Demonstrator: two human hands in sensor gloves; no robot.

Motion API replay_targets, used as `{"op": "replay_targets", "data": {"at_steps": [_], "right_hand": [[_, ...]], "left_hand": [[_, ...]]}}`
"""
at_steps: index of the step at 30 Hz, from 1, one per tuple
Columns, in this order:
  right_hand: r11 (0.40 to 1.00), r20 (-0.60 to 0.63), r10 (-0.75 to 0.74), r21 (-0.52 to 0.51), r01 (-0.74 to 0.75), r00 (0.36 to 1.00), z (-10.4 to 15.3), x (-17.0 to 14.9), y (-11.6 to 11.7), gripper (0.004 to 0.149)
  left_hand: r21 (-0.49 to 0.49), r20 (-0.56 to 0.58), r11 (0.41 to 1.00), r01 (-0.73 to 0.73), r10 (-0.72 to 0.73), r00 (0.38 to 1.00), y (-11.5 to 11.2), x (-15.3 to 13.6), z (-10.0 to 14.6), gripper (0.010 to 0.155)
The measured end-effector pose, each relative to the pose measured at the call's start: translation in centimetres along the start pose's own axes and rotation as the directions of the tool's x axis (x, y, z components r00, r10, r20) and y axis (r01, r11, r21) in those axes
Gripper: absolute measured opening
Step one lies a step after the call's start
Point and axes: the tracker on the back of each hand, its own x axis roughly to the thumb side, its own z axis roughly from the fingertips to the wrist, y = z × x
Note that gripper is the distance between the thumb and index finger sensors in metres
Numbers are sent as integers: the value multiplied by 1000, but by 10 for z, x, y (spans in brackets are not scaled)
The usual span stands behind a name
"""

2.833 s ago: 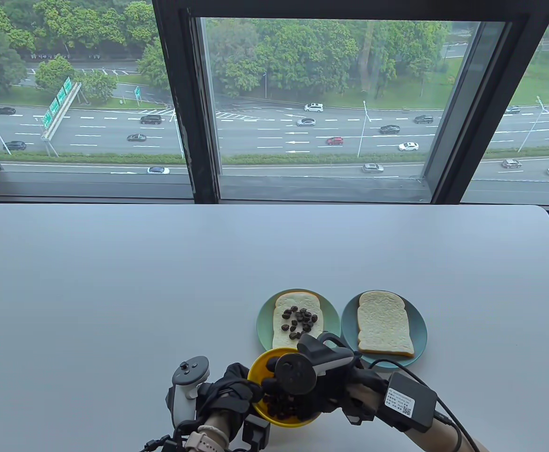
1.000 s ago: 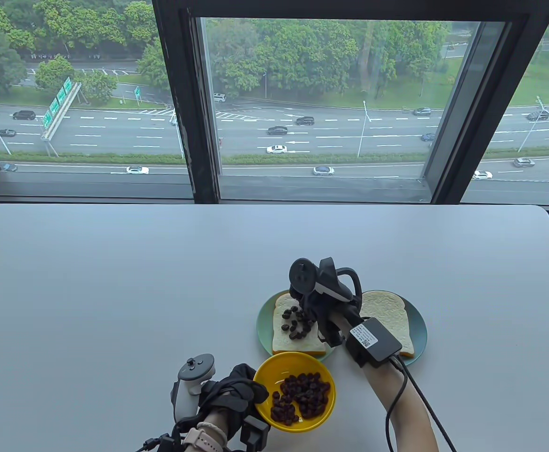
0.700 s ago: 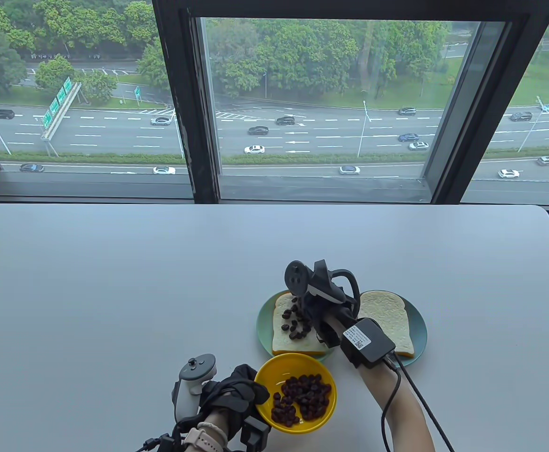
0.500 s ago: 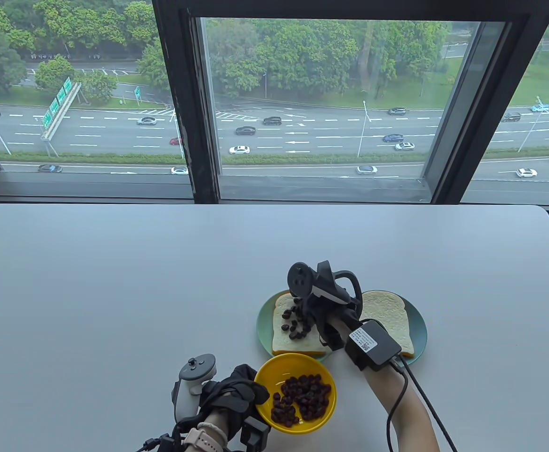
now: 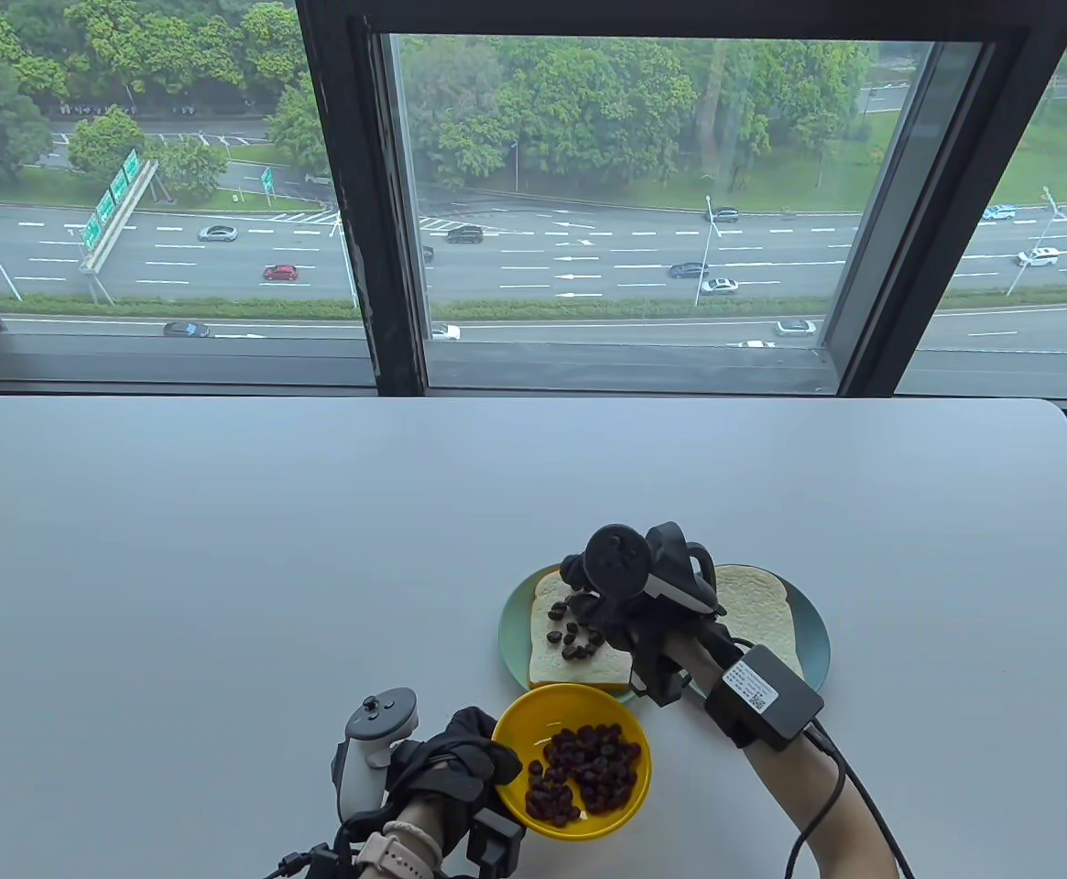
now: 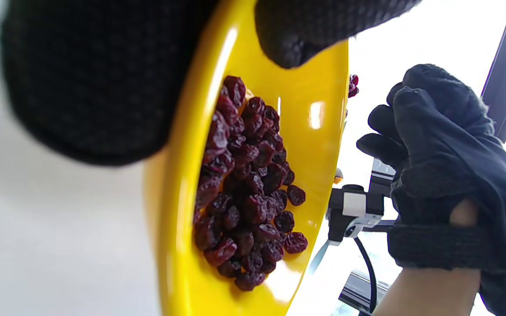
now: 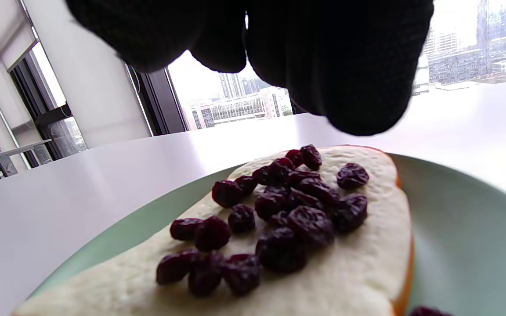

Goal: Sprinkle cranberries onto toast

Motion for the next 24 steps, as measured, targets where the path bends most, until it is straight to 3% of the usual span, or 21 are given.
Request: {"op": "replay_targets", "data": {"at_steps": [7,15,20,24], "right_hand": [[991,257,-77,128,45,963,60,50,-11,63],[933,355,54,314,-174,933,90,77,18,73],[912,387,148,302,-278,910,99,85,28,80],[889,408,266,247,-386,873,104,92,36,78]], "left_hand": [[20,6,1000,-13,12,1000,1,-1,0,49],[43,52,998,-47,45,998,2,2,7,50],[97,67,994,-50,43,997,2,3,11,49],[98,74,995,-35,28,997,-1,4,14,49]]}}
